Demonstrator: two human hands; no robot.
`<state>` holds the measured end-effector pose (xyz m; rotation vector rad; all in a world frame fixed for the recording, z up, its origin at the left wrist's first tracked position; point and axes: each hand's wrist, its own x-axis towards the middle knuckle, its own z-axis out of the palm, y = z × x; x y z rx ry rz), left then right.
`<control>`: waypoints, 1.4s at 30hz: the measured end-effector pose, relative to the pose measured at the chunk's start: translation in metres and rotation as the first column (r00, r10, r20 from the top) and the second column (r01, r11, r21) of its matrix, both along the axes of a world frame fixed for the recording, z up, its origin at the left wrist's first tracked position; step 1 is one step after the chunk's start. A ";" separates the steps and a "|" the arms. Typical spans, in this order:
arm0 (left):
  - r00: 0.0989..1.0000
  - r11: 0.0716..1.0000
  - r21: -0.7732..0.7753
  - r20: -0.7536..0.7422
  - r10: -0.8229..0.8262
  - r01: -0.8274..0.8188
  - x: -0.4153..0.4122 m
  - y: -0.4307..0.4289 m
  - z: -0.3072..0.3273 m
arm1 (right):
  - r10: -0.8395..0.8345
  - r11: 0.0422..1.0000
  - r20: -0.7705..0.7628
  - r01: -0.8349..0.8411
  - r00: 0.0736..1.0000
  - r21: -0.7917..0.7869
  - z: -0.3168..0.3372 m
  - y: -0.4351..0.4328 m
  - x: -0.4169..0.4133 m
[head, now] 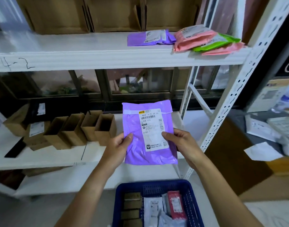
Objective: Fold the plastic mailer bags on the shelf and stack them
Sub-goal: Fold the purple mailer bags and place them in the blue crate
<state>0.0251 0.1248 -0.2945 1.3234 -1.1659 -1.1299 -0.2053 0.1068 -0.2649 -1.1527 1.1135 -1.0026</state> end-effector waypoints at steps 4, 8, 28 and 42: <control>1.000 0.993 0.112 -0.001 -0.022 0.022 -0.011 0.004 -0.019 | -0.005 0.999 -0.043 0.007 0.999 0.031 -0.022 0.009 -0.012; 0.999 0.982 0.184 -0.013 -0.042 0.044 -0.025 0.007 -0.036 | -0.063 0.995 -0.094 0.070 0.994 0.072 -0.048 0.016 -0.024; 0.985 0.845 0.507 -0.100 -0.141 0.172 -0.078 0.021 -0.176 | -0.181 0.917 -0.204 0.240 0.962 0.318 -0.192 0.068 -0.074; 0.979 0.779 0.597 -0.065 -0.191 0.192 -0.092 0.011 -0.269 | -0.189 0.850 -0.251 0.286 0.949 0.442 -0.280 0.091 -0.084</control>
